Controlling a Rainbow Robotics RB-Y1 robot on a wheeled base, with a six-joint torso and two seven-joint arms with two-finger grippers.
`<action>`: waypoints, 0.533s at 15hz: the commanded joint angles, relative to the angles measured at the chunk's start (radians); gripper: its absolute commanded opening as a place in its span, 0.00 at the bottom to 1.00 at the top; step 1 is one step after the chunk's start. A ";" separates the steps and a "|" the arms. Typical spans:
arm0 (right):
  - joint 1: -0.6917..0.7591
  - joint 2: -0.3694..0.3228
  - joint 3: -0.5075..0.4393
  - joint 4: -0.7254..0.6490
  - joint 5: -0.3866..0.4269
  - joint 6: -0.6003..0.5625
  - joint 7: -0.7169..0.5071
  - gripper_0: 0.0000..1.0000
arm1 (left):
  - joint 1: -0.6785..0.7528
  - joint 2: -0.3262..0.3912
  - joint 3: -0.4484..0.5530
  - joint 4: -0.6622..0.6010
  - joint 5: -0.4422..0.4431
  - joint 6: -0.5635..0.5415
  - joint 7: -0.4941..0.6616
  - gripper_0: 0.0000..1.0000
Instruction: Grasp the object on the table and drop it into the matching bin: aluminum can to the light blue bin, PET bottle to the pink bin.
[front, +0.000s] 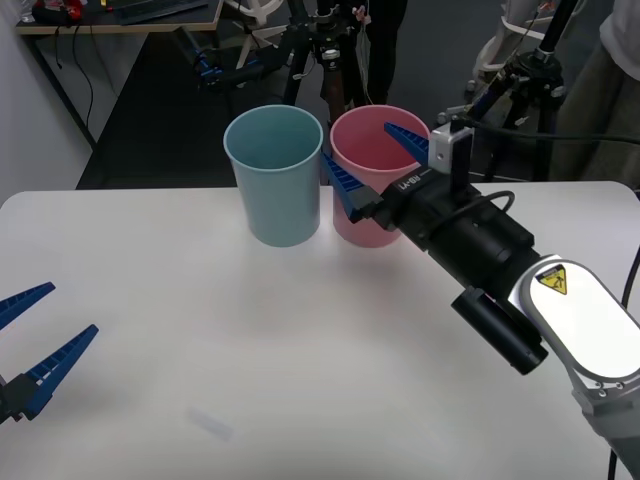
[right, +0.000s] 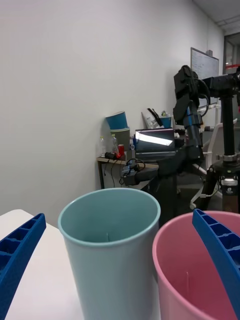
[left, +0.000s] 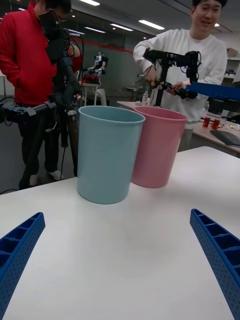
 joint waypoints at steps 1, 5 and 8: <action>0.095 -0.024 -0.080 -0.050 -0.053 -0.083 0.023 1.00 | 0.000 0.000 0.000 0.000 0.000 0.000 0.000 1.00; 0.254 -0.019 -0.252 -0.093 -0.143 -0.257 0.143 1.00 | 0.000 0.000 0.000 0.000 0.000 0.000 0.000 1.00; 0.357 -0.019 -0.373 -0.093 -0.222 -0.369 0.273 1.00 | 0.000 0.000 0.000 0.000 0.000 0.000 0.000 1.00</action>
